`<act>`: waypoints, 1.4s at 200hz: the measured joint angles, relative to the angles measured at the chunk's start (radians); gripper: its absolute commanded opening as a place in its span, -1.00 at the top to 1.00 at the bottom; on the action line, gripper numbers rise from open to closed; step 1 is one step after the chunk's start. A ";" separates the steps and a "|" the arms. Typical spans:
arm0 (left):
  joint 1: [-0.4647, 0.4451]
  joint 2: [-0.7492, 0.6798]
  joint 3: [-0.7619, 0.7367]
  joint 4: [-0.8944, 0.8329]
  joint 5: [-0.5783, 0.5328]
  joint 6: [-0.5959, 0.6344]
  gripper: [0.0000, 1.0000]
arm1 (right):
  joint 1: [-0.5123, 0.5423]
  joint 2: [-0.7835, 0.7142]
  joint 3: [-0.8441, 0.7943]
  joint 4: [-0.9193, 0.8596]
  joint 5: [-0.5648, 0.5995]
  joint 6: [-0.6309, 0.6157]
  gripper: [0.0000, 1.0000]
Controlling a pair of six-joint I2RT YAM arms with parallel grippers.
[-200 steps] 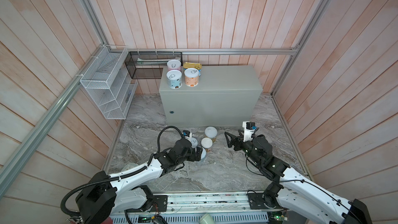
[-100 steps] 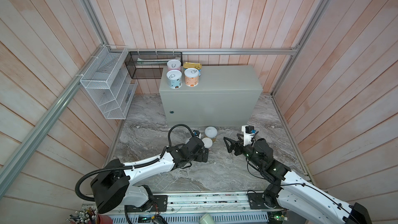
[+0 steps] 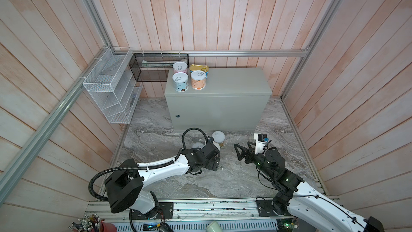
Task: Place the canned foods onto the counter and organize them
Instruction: 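Open and withdraw the right gripper while the left arm reaches over floor cans, then lower the left gripper over the teal patterned white-lidded can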
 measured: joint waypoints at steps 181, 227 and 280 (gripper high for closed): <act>-0.030 0.089 0.105 -0.156 -0.103 0.029 -1.00 | 0.000 0.021 -0.034 0.004 0.015 0.028 -0.91; -0.037 0.097 0.112 -0.183 -0.132 0.029 -1.00 | 0.000 0.021 -0.042 0.004 0.015 0.040 -0.91; -0.037 0.120 0.112 -0.158 -0.102 0.030 -1.00 | 0.000 0.013 -0.051 0.000 0.015 0.047 -0.91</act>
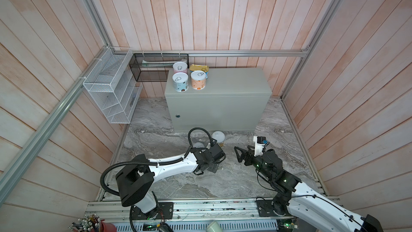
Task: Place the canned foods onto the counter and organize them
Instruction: 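Lower the left gripper over the teal patterned white-lidded can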
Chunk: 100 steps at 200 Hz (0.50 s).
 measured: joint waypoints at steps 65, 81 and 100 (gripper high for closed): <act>0.013 0.033 0.000 0.055 0.027 0.017 -0.93 | 0.000 -0.026 -0.012 -0.001 0.001 0.011 -0.91; 0.021 0.043 0.000 0.069 0.031 0.025 -0.86 | 0.000 -0.026 -0.013 -0.008 0.002 0.012 -0.91; 0.023 0.057 0.000 0.078 0.031 0.034 -0.77 | 0.000 -0.032 -0.013 -0.012 0.003 0.014 -0.91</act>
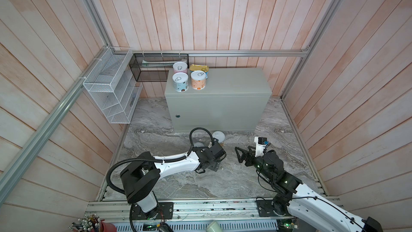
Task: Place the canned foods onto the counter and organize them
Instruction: 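Lower the left gripper over the teal patterned white-lidded can, then close the left gripper on the teal patterned can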
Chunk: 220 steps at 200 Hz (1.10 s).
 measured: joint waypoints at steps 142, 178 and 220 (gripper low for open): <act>0.000 0.024 0.005 0.015 0.019 0.016 -0.31 | 0.000 -0.021 -0.006 -0.018 0.000 0.004 -0.91; 0.000 0.024 0.005 0.015 0.019 0.017 -0.27 | 0.000 -0.021 -0.019 -0.021 -0.003 0.004 -0.91; 0.000 0.023 0.008 0.014 0.042 0.020 -0.26 | 0.000 -0.036 -0.037 -0.034 -0.026 0.011 -0.91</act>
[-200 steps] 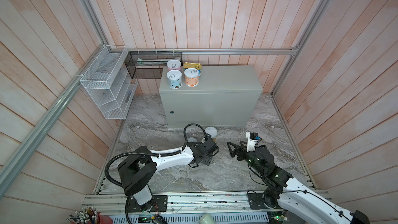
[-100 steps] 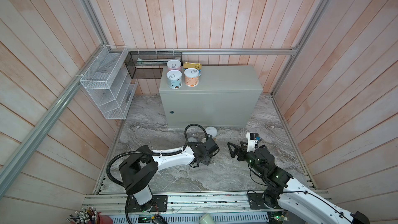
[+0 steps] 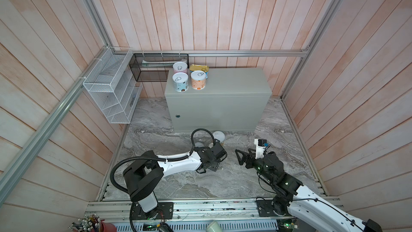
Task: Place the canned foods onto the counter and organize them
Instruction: 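Close the left gripper on the teal patterned can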
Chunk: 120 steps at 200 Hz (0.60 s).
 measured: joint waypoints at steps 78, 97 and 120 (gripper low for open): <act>0.000 -0.034 0.031 -0.009 0.063 0.013 -0.25 | 0.000 -0.047 -0.028 -0.037 -0.027 -0.025 -0.91; 0.004 -0.051 0.038 -0.019 0.077 0.013 -0.25 | 0.000 -0.053 -0.034 -0.027 -0.048 -0.026 -0.91; 0.011 -0.064 0.063 -0.048 0.092 0.016 -0.24 | 0.002 -0.053 -0.056 -0.020 -0.069 -0.023 -0.89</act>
